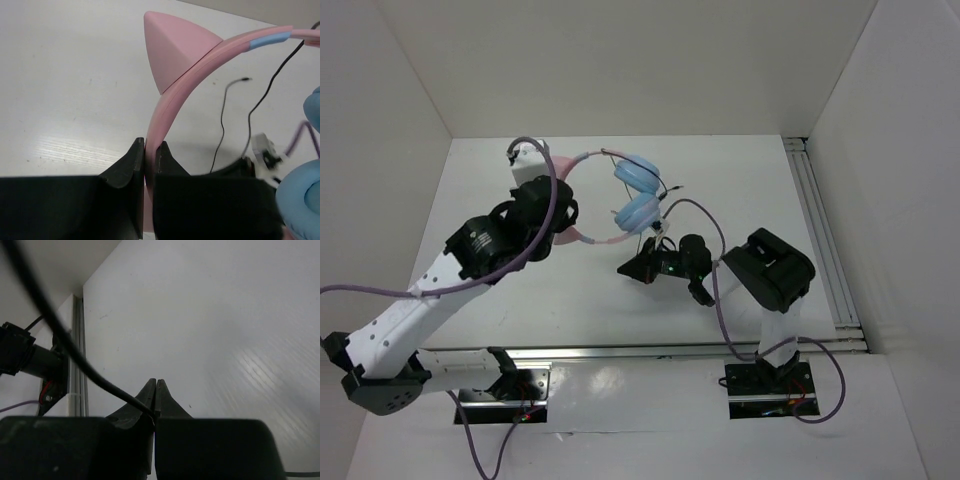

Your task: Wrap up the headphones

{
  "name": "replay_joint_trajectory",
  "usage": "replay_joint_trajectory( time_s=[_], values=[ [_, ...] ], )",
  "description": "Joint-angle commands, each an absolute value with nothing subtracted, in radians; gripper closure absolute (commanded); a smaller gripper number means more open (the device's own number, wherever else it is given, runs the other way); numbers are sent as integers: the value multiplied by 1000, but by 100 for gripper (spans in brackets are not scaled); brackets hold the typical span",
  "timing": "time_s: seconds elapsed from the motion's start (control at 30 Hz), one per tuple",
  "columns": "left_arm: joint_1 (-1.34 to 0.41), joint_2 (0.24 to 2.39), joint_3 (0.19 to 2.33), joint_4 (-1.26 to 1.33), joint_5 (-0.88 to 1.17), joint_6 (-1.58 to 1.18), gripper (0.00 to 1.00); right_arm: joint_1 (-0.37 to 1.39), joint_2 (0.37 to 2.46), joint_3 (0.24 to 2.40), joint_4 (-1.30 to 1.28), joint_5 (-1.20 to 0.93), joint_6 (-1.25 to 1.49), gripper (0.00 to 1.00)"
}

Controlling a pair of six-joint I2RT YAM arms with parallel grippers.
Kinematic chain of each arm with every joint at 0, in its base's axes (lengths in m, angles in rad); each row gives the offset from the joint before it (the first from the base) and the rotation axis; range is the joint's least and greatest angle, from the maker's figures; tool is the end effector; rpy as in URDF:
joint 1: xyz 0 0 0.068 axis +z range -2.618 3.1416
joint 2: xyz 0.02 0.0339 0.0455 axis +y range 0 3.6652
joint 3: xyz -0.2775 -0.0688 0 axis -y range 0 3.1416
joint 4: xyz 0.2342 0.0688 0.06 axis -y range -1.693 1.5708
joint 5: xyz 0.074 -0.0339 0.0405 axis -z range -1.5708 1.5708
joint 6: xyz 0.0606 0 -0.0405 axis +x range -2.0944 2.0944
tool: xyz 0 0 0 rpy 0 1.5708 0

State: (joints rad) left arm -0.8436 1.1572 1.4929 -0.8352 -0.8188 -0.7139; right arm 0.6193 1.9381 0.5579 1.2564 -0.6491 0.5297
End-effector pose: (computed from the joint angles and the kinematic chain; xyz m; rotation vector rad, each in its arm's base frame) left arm 0.1734 -0.1283 0.4461 -0.3553 1.8758 -0.1997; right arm 0.2591 0.2297 0.1388 -0.6149 1.7739 1.3721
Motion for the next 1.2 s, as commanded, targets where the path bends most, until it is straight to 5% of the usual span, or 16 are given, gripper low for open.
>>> replay_joint_trajectory(
  time_s=[0.0, 0.33, 0.67, 1.17],
  values=[
    [-763, 1201, 1540, -732, -857, -867, 100, 716, 1760, 554, 1163, -432, 468, 100],
    [-615, 1383, 1623, -804, -907, -1012, 100, 962, 1536, 627, 677, -184, 339, 100],
    [-497, 1439, 1577, -779, -908, -991, 100, 1107, 1443, 670, 520, -72, 255, 100],
    [-601, 1678, 1696, -833, -985, -700, 100, 1109, 1309, 979, 89, 38, 39, 100]
  ],
)
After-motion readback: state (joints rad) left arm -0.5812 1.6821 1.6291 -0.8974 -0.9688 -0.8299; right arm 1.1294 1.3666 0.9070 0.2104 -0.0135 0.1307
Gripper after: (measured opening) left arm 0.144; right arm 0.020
